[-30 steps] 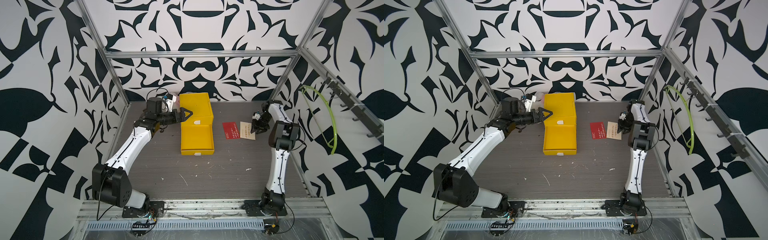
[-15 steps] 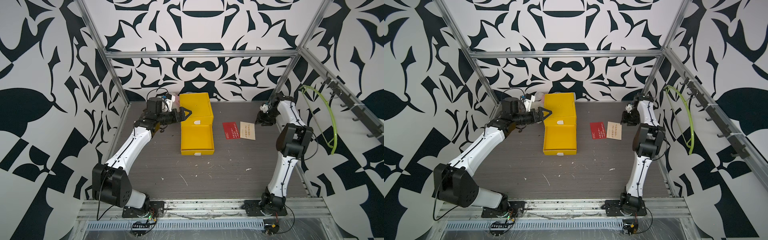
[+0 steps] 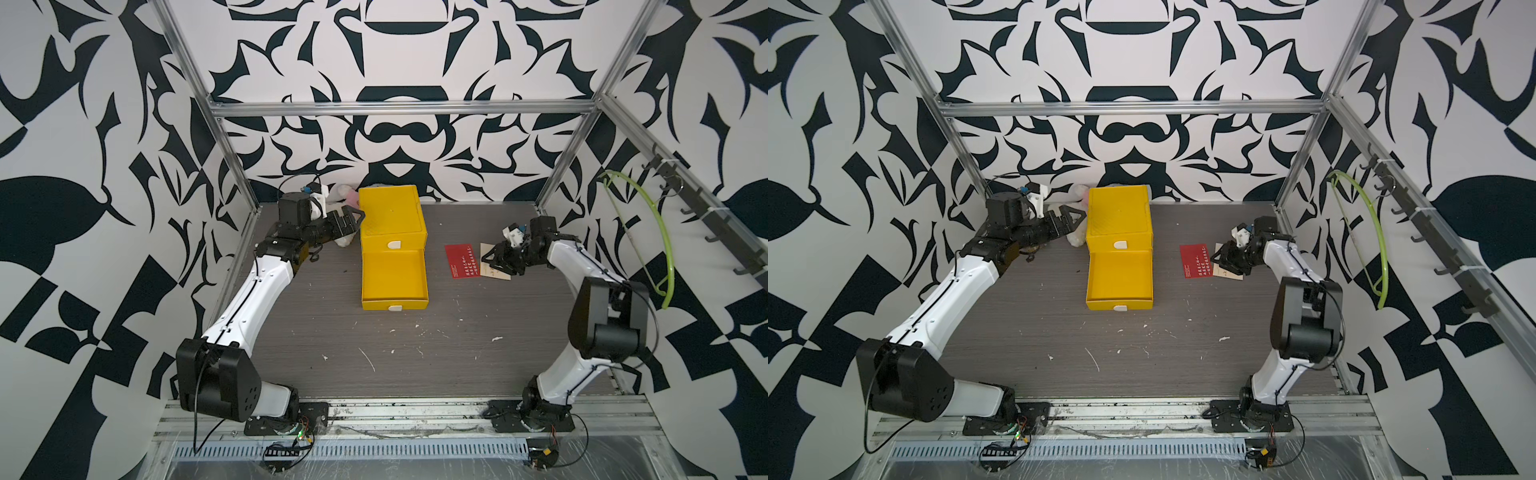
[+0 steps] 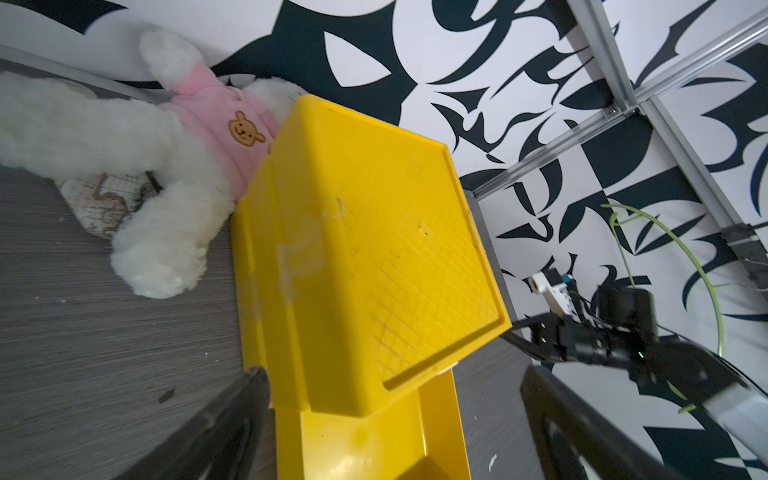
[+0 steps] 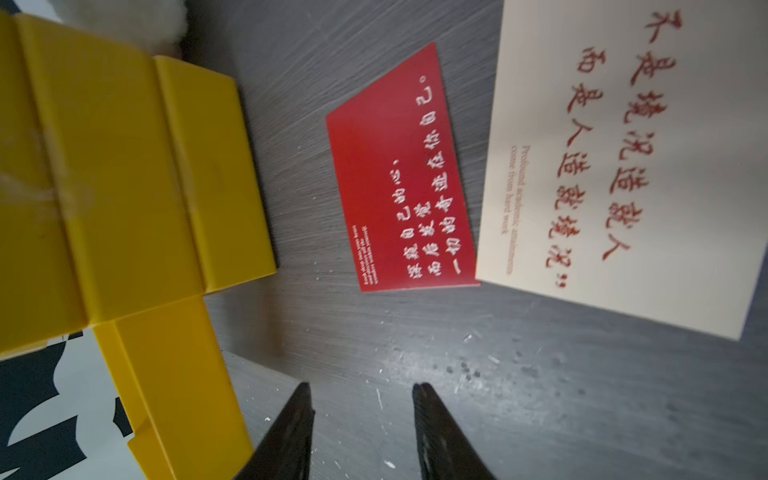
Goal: Take the postcards out of the drawer
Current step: Place the postcard at the center of the board, then close the drawer of the storage box.
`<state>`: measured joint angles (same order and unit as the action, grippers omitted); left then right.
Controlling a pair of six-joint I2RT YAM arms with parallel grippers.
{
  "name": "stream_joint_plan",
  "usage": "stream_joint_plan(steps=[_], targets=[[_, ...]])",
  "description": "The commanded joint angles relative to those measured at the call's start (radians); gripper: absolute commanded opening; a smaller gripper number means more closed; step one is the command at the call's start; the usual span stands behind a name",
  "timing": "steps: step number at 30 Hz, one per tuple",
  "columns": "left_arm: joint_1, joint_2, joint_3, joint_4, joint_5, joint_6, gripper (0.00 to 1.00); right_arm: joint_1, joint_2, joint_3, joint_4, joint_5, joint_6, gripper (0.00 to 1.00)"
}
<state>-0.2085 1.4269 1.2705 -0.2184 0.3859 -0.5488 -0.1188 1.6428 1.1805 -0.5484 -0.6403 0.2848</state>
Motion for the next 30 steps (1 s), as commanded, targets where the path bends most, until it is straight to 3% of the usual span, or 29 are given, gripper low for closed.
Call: stream_joint_plan(steps=[1, 9, 11, 12, 16, 20, 24, 30], targets=[[0.011, 0.064, 0.048, -0.027, 0.040, 0.021, 1.00, 0.109, -0.176, -0.108, 0.129, 0.064, 0.073, 0.42], [0.008, 0.236, 0.198, -0.090, 0.155, 0.071, 0.99, 0.504, -0.451, -0.258, 0.115, 0.406, 0.134, 0.27], [0.003, 0.277, 0.247, -0.130, 0.148, 0.102, 0.99, 0.610, -0.502, -0.284, 0.128, 0.475, 0.157, 0.04], [0.003, 0.295, 0.267, -0.149, 0.143, 0.113, 0.99, 0.658, -0.515, -0.289, 0.127, 0.508, 0.165, 0.00], [0.003, 0.359, 0.313, -0.202, 0.094, 0.150, 0.99, 0.890, -0.515, -0.297, 0.151, 0.653, 0.170, 0.00], [0.003, 0.410, 0.326, -0.207, 0.114, 0.146, 0.89, 1.053, -0.452, -0.311, 0.239, 0.725, 0.165, 0.00], [-0.002, 0.429, 0.329, -0.199, 0.129, 0.136, 0.84, 1.140, -0.356, -0.290, 0.313, 0.743, 0.147, 0.00], [-0.014, 0.428, 0.320, -0.206, 0.103, 0.146, 0.76, 1.171, -0.223, -0.255, 0.384, 0.705, 0.146, 0.00]])
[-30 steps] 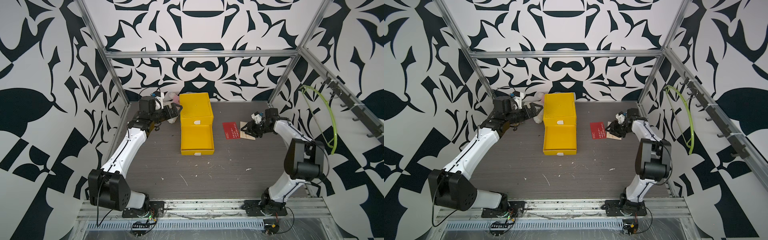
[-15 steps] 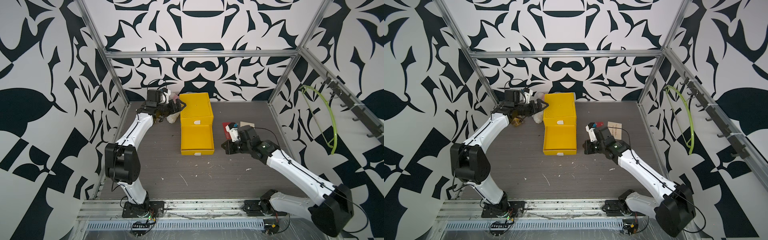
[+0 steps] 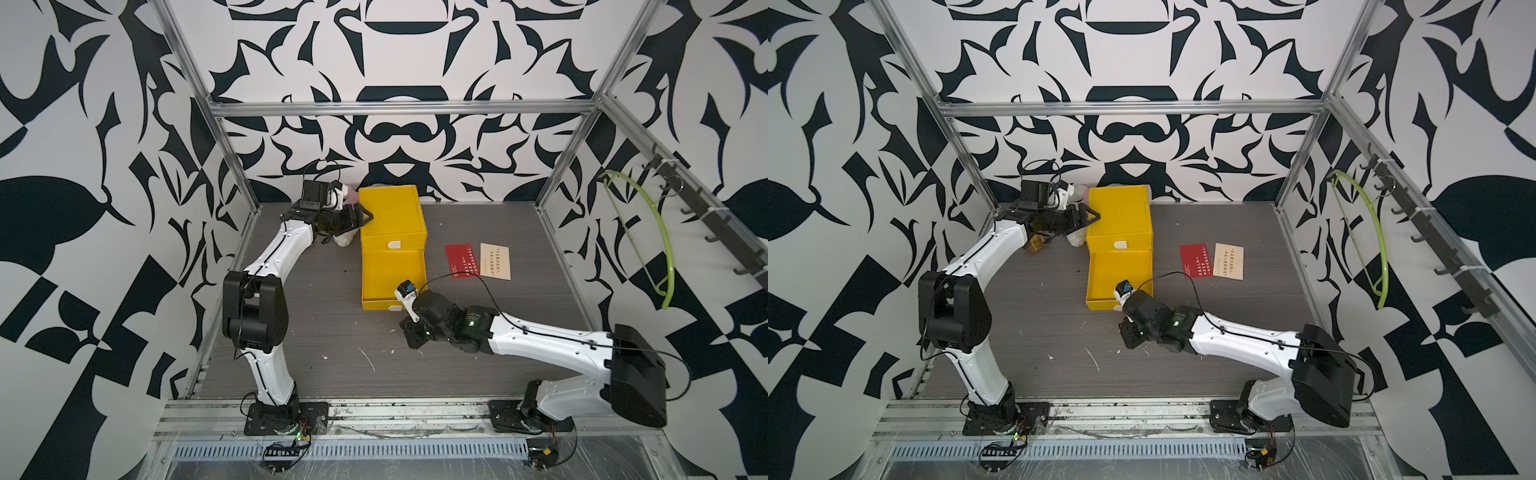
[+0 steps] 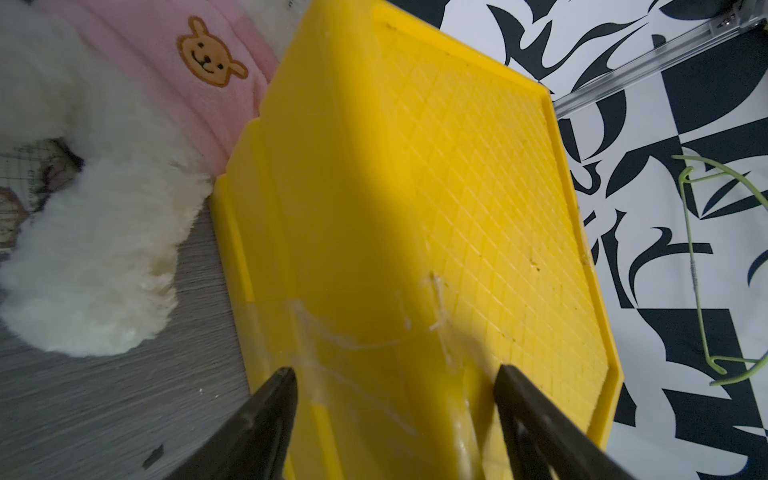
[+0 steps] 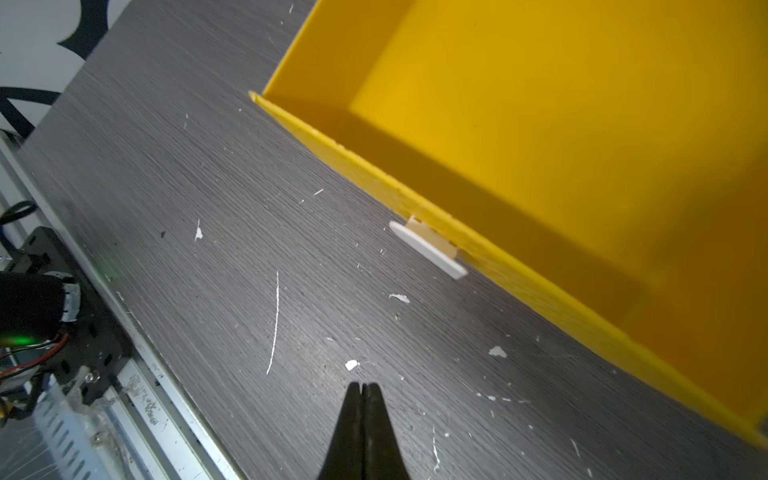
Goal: Take the postcards out of the drawer
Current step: Close the drawer of the storage box.
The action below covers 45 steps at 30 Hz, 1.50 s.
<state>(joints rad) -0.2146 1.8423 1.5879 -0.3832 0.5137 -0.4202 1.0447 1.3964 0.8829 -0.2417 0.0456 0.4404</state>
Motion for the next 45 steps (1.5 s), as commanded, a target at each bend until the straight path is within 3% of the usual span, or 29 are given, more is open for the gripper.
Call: stream_joint_plan(steps=[1, 11, 27, 45], targets=[[-0.008, 0.015, -0.001, -0.042, -0.021, 0.017, 0.75, 0.007, 0.035, 0.039, 0.094, 0.016, -0.010, 0.00], [-0.018, 0.035, -0.022, -0.045, -0.009, 0.008, 0.64, 0.007, 0.095, 0.045, 0.208, 0.207, -0.074, 0.00], [-0.023, 0.051, 0.005, -0.079, -0.001, 0.031, 0.59, 0.000, 0.190, 0.141, 0.202, 0.389, -0.183, 0.00], [-0.023, 0.058, 0.015, -0.089, 0.014, 0.037, 0.59, -0.096, 0.271, 0.175, 0.363, 0.382, -0.278, 0.00]])
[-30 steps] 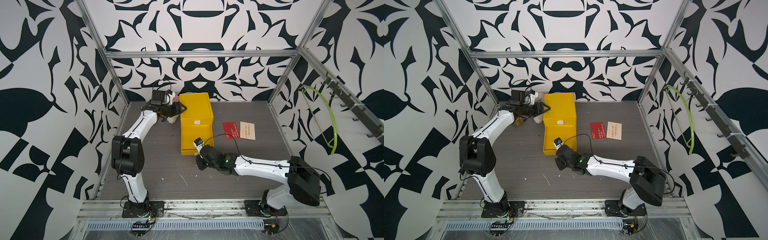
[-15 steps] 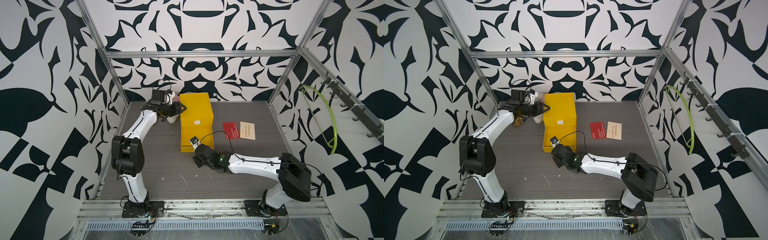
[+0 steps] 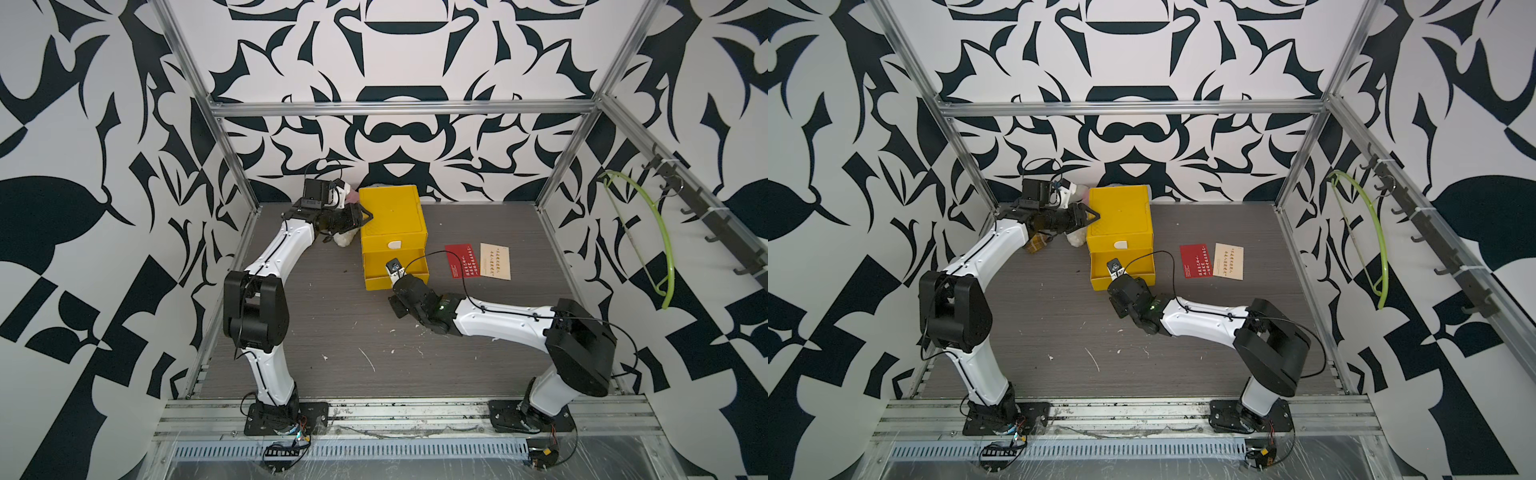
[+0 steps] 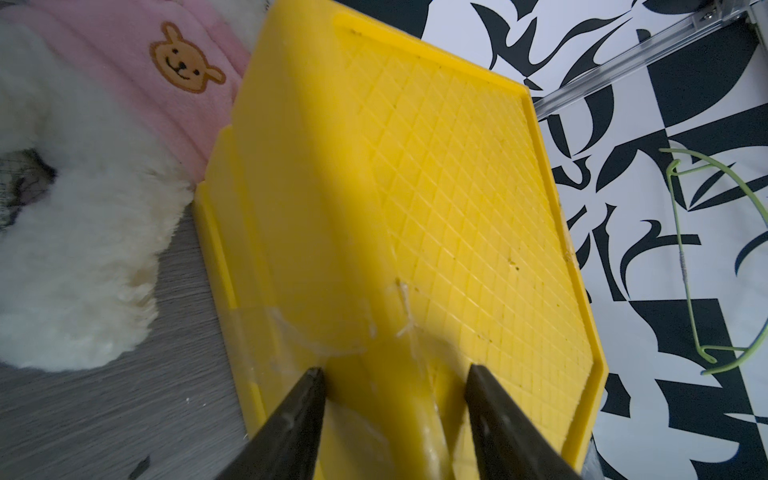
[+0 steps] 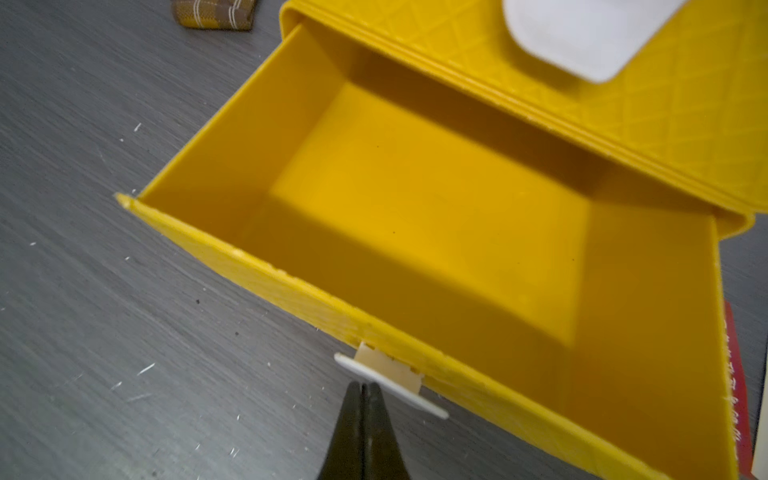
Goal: Take the postcards out of the drawer
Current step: Close the drawer of the storage box.
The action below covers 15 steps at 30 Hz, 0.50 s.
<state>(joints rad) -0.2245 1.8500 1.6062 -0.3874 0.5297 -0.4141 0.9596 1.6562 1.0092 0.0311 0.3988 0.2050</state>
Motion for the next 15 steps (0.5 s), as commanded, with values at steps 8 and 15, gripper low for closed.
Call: stream_joint_plan(steps=[8, 15], targets=[[-0.013, 0.050, -0.006, -0.090, 0.000, 0.032, 0.58, -0.044, 0.139, 0.121, 0.247, 0.077, -0.133, 0.00], [-0.014, 0.045, -0.007, -0.095, -0.001, 0.034, 0.59, -0.066, 0.253, 0.192, 0.363, 0.135, -0.199, 0.00]])
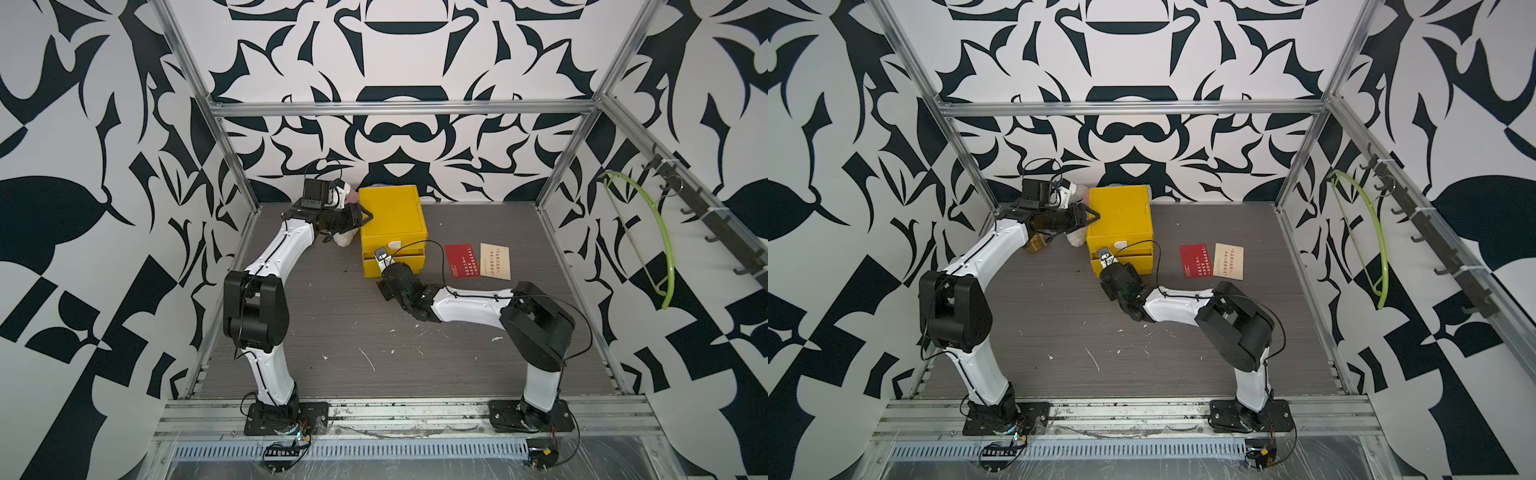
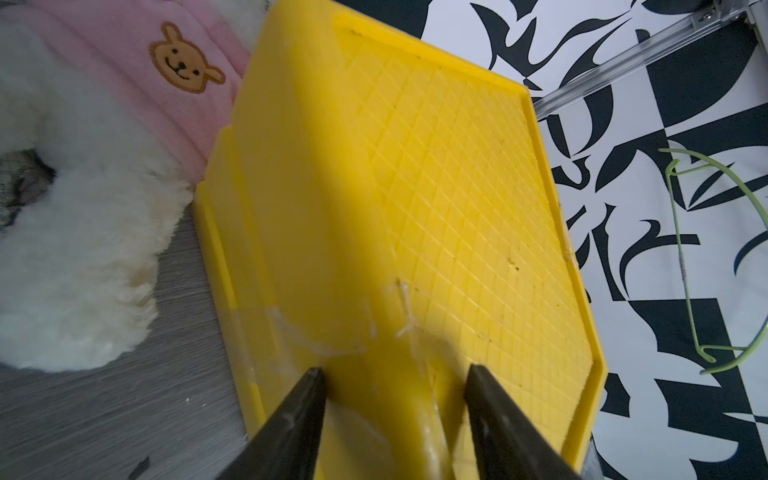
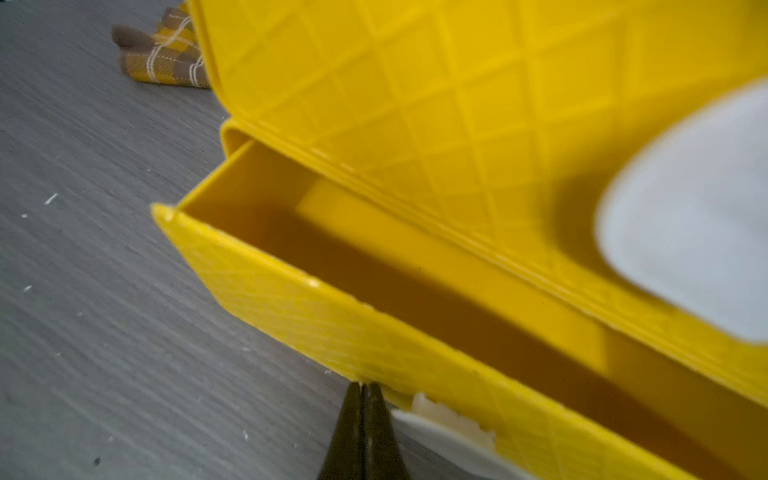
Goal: Take the postcards out of the drawer
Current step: Close the drawer of the storage box.
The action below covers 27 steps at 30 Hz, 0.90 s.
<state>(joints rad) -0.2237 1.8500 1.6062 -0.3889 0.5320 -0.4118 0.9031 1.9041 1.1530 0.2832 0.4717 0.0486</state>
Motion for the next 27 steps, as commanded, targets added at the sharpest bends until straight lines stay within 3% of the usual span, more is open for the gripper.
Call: stream_joint_plan(steps=[1, 17, 21, 26, 27], targets=[[-0.014, 0.046, -0.007, -0.096, -0.003, 0.031, 0.58, -0.010, 0.016, 0.058, 0.116, 0.070, -0.046, 0.00], [-0.014, -0.013, 0.029, -0.094, 0.052, -0.037, 0.62, -0.032, 0.050, 0.100, 0.117, 0.063, -0.079, 0.00], [-0.013, -0.042, 0.076, -0.118, 0.023, -0.031, 0.66, -0.022, -0.012, 0.056, 0.076, 0.013, -0.062, 0.00], [-0.009, -0.027, 0.192, -0.137, -0.105, 0.021, 0.84, -0.004, -0.178, -0.079, -0.017, -0.031, 0.044, 0.00], [-0.007, -0.009, 0.226, -0.130, -0.124, 0.026, 0.92, -0.004, -0.200, -0.085, -0.053, -0.028, 0.063, 0.00]])
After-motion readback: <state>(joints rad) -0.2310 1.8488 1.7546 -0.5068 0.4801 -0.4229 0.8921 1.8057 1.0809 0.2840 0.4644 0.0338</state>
